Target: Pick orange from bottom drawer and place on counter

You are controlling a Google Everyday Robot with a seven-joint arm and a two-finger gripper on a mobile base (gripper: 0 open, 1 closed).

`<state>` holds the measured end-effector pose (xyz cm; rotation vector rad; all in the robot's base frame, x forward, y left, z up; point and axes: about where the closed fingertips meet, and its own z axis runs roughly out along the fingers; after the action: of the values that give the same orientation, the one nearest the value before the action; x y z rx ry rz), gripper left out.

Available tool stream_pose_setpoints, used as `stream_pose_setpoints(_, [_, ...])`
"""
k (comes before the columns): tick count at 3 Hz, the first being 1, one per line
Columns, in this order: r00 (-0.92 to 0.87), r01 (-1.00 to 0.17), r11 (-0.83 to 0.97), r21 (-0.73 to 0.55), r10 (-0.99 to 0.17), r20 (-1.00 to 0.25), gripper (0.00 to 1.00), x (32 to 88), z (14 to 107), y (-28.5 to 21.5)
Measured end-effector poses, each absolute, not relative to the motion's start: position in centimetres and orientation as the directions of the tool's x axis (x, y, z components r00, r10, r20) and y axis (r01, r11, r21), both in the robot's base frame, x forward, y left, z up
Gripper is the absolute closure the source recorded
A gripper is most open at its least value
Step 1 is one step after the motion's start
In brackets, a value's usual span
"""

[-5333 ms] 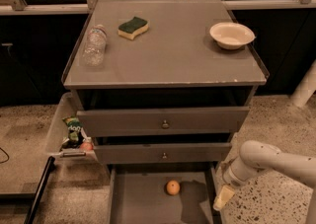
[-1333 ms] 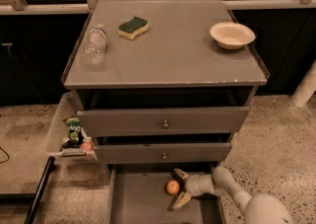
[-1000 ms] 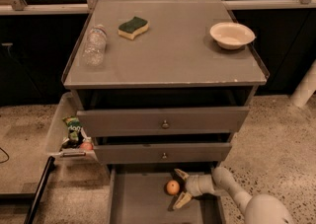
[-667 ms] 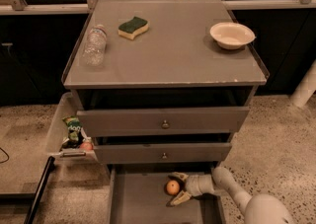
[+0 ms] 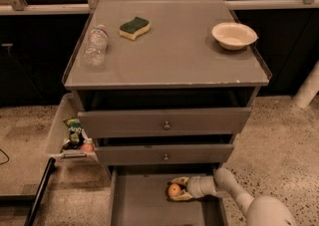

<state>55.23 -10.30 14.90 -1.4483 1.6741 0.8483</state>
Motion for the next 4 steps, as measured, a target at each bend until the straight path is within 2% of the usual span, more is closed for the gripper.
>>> stream_pose_setpoints(1, [-0.076, -0.99, 0.139, 0.008, -0.491, -0.868, 0.89, 55.2, 14.9, -10.3])
stream_pose_setpoints(2, [-0.077, -0.99, 0.139, 0.009, -0.491, -0.868, 1.0, 55.2, 14.9, -10.3])
stream_pose_setpoints(4, [-0.075, -0.99, 0.14, 0.006, -0.489, -0.869, 1.0, 54.4, 17.5, -12.2])
